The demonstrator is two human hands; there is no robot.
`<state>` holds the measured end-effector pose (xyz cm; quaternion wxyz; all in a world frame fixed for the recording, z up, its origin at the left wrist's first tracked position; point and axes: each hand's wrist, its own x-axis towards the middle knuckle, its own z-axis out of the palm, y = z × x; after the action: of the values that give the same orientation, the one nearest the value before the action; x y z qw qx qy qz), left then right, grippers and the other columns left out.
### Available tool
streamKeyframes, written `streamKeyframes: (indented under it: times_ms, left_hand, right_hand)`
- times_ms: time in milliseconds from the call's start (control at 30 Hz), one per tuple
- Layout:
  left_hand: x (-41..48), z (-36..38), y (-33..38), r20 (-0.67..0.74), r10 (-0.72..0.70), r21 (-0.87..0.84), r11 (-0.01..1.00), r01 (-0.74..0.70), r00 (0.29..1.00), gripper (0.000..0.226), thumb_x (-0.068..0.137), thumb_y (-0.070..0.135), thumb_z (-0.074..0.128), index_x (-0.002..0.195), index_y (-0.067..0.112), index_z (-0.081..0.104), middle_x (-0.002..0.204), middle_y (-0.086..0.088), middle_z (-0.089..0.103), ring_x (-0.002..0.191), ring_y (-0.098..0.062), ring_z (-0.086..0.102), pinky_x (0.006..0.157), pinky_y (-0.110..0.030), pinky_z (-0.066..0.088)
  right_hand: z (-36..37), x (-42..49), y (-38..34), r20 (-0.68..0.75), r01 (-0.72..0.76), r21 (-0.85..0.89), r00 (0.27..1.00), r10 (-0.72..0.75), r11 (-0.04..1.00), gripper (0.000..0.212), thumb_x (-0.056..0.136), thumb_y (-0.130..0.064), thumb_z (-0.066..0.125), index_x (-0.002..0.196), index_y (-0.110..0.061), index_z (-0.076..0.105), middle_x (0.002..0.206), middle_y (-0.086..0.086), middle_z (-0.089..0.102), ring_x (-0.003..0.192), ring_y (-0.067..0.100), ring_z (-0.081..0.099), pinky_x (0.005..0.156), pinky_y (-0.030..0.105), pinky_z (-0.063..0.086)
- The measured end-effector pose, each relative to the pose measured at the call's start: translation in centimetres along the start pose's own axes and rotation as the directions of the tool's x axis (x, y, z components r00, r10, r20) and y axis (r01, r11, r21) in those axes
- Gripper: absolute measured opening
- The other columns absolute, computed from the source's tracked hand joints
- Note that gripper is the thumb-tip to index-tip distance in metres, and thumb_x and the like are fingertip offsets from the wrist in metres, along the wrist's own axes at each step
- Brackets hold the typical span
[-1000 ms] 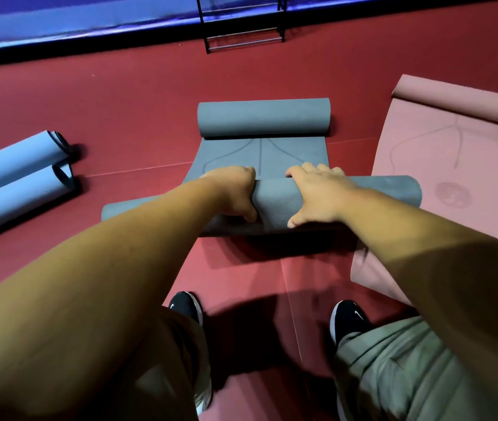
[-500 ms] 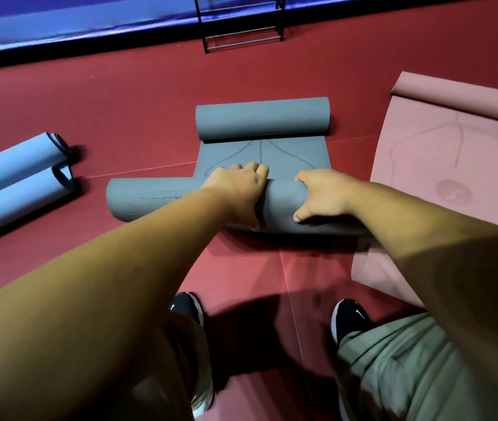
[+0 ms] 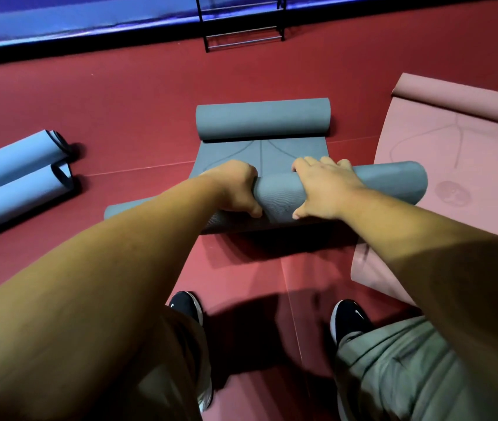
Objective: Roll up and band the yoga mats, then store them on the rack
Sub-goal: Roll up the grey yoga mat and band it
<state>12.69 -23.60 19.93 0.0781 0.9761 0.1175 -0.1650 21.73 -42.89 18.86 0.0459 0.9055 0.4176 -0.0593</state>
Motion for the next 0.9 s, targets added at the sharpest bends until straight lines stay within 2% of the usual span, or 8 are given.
streamKeyframes:
  times_ms: [133,267,333,367,500,633,767,900]
  left_hand:
    - [-0.2,0.3,0.0,0.003,0.01,0.029,1.0,-0.01,1.0,0.061,0.062,0.056,0.084,0.108,0.023,0.059,0.109,-0.003,0.068,0.097,-0.03,0.062,0.079,-0.035,0.054]
    - [-0.7,0.6,0.2,-0.057,0.07,0.187,0.981,-0.059,0.996,0.087,0.063,0.063,0.086,0.127,0.02,0.047,0.132,-0.002,0.058,0.12,-0.029,0.06,0.081,-0.038,0.043]
    - [-0.9,0.8,0.4,-0.081,0.088,0.269,0.961,-0.063,0.993,0.1,0.06,0.065,0.092,0.132,0.017,0.042,0.135,-0.004,0.053,0.124,-0.03,0.057,0.081,-0.041,0.041]
    - [-0.9,0.8,0.4,-0.091,0.091,0.273,0.96,-0.063,0.992,0.1,0.059,0.063,0.093,0.13,0.016,0.042,0.134,-0.005,0.053,0.122,-0.032,0.057,0.081,-0.042,0.043]
    - [-0.8,0.4,0.5,-0.117,0.103,0.178,0.981,-0.082,0.988,0.076,0.062,0.055,0.093,0.104,0.021,0.039,0.116,-0.004,0.06,0.104,-0.032,0.064,0.073,-0.039,0.044]
    - [-0.6,0.2,0.2,-0.107,0.065,0.107,0.993,-0.053,0.992,0.066,0.062,0.053,0.092,0.098,0.021,0.046,0.098,-0.001,0.056,0.085,-0.029,0.055,0.068,-0.037,0.044]
    - [-0.1,0.1,-0.3,-0.075,0.001,0.024,1.0,0.001,0.997,0.058,0.058,0.061,0.087,0.091,0.023,0.057,0.091,-0.003,0.063,0.085,-0.032,0.063,0.069,-0.037,0.054]
    - [0.0,0.2,-0.4,-0.021,-0.014,0.029,0.999,0.014,1.0,0.055,0.06,0.062,0.084,0.09,0.025,0.056,0.092,-0.001,0.063,0.091,-0.031,0.063,0.071,-0.033,0.048]
  right_hand:
    - [-0.5,0.2,0.3,0.055,0.018,0.06,0.998,-0.021,0.998,0.086,0.066,-0.068,0.085,0.132,-0.027,0.049,0.136,-0.005,0.061,0.126,0.029,0.058,0.093,0.05,0.043]
    - [-0.7,0.1,0.7,0.129,-0.015,0.143,0.992,-0.004,0.99,0.09,0.064,-0.068,0.085,0.136,-0.025,0.051,0.134,0.003,0.066,0.121,0.032,0.063,0.093,0.044,0.05]
    - [-0.7,0.0,0.9,0.169,-0.03,0.198,0.986,-0.004,0.98,0.091,0.064,-0.065,0.088,0.137,-0.023,0.053,0.133,0.006,0.067,0.117,0.033,0.063,0.092,0.042,0.053]
    - [-0.7,-0.1,0.9,0.187,-0.037,0.216,0.982,-0.004,0.976,0.091,0.065,-0.064,0.088,0.138,-0.022,0.054,0.133,0.006,0.066,0.117,0.033,0.063,0.092,0.041,0.053]
    - [-0.6,-0.2,1.0,0.231,-0.05,0.234,0.973,-0.006,0.971,0.096,0.063,-0.067,0.088,0.14,-0.021,0.052,0.135,0.007,0.066,0.117,0.031,0.062,0.094,0.041,0.053]
    - [-0.1,-0.1,1.1,0.164,-0.03,0.123,0.986,0.01,0.992,0.104,0.063,-0.079,0.081,0.146,-0.028,0.045,0.146,0.001,0.056,0.132,0.031,0.053,0.104,0.047,0.043]
    - [0.7,0.1,1.0,0.026,-0.013,0.007,1.0,0.013,1.0,0.116,0.057,-0.077,0.086,0.15,-0.027,0.037,0.142,0.003,0.05,0.129,0.034,0.048,0.107,0.05,0.038]
    - [0.6,0.4,0.7,-0.007,-0.015,0.016,1.0,0.015,1.0,0.096,0.064,-0.068,0.087,0.138,-0.026,0.044,0.139,-0.002,0.056,0.125,0.031,0.05,0.102,0.049,0.038]
